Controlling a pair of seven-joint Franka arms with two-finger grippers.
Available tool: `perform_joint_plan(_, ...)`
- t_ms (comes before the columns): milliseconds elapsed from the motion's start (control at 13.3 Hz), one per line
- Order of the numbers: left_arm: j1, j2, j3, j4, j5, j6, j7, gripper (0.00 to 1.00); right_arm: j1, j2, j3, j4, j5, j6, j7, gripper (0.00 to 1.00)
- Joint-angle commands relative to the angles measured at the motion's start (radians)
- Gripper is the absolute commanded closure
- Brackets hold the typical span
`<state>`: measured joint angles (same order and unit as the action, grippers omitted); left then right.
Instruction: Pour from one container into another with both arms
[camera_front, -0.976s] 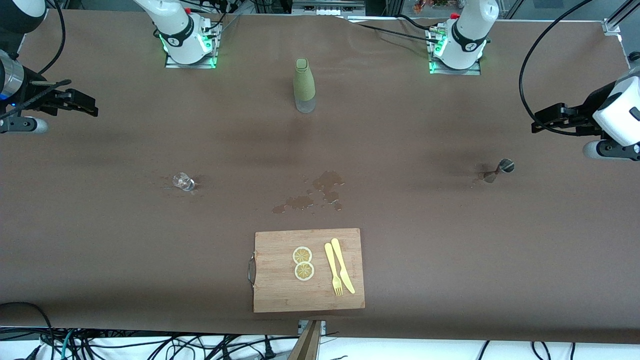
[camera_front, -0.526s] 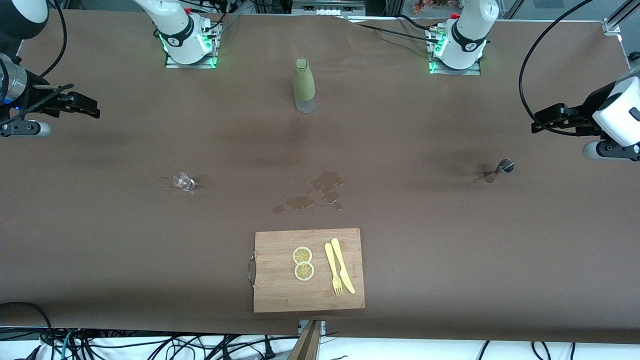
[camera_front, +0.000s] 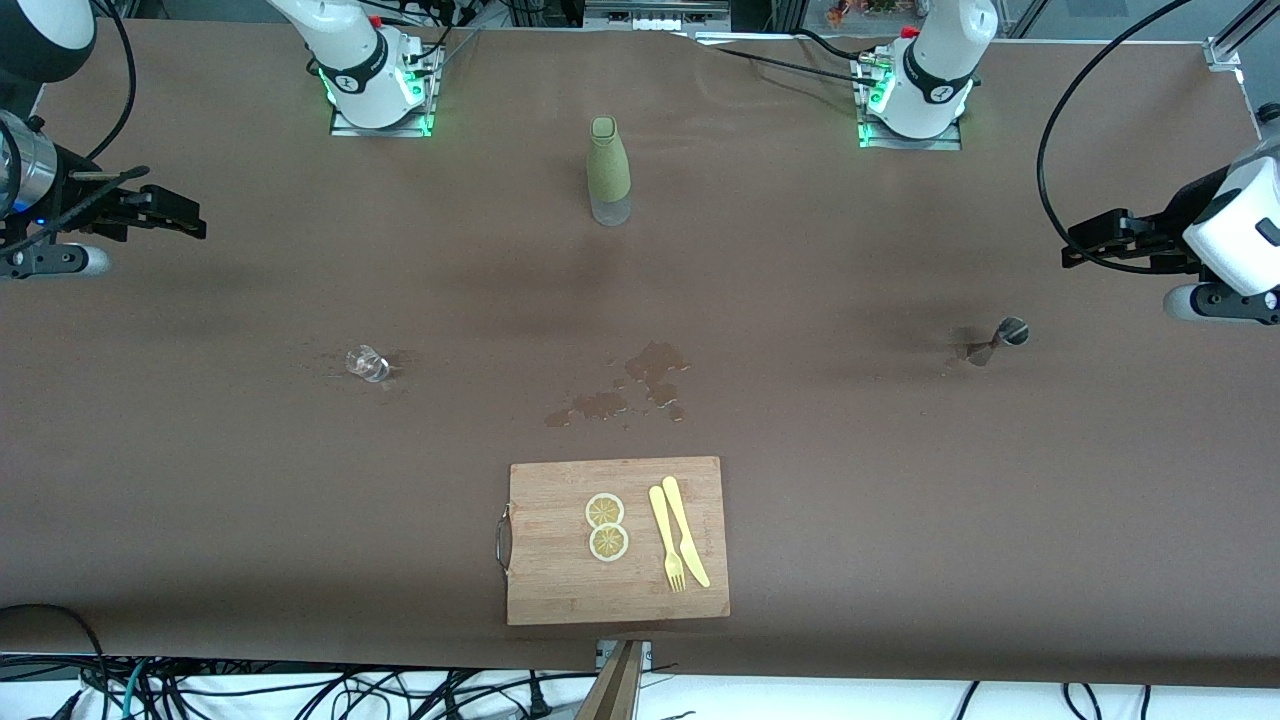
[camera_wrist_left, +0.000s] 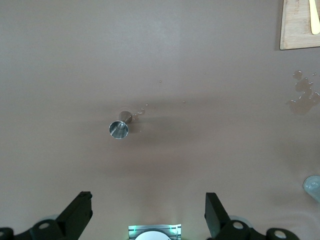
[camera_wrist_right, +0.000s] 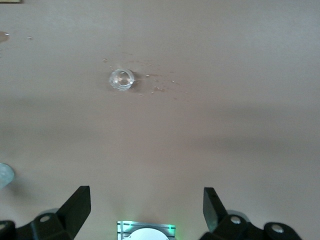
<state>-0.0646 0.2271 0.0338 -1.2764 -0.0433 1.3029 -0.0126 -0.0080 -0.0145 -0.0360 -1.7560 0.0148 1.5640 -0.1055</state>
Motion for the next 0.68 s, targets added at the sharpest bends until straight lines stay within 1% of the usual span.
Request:
perform_joint_plan(0, 0.002, 0.009, 0.001, 0.025, 0.013, -0.002, 0.025, 0.00, -0.006, 0.010, -0.004, 0.024, 0.027, -0.002, -0.113, 0.00)
perform_joint_plan(150, 0.015, 0.011, 0.006, 0.023, -0.004, -0.002, 0.026, 0.00, -0.006, 0.016, -0.019, 0.024, 0.030, 0.019, -0.253, 0.00)
perform_joint_plan(225, 0.022, 0.009, 0.021, 0.022, -0.050, -0.004, 0.026, 0.00, -0.007, 0.031, -0.030, 0.024, 0.060, 0.019, -0.348, 0.00)
perform_joint_plan(300, 0.041, 0.011, 0.056, 0.022, -0.093, -0.005, 0.028, 0.00, -0.012, 0.041, -0.059, 0.024, 0.124, 0.016, -0.456, 0.00)
perform_joint_plan(375, 0.061, 0.017, 0.092, 0.008, -0.134, -0.007, 0.042, 0.00, -0.013, 0.072, -0.092, 0.024, 0.179, 0.007, -0.570, 0.00)
perform_joint_plan(451, 0.083, 0.029, 0.124, 0.000, -0.139, -0.011, 0.121, 0.00, -0.020, 0.094, -0.125, 0.023, 0.215, 0.002, -0.670, 0.00)
perform_joint_plan(601, 0.132, 0.083, 0.168, -0.011, -0.145, -0.008, 0.390, 0.00, -0.041, 0.132, -0.148, 0.023, 0.256, 0.004, -0.875, 0.00)
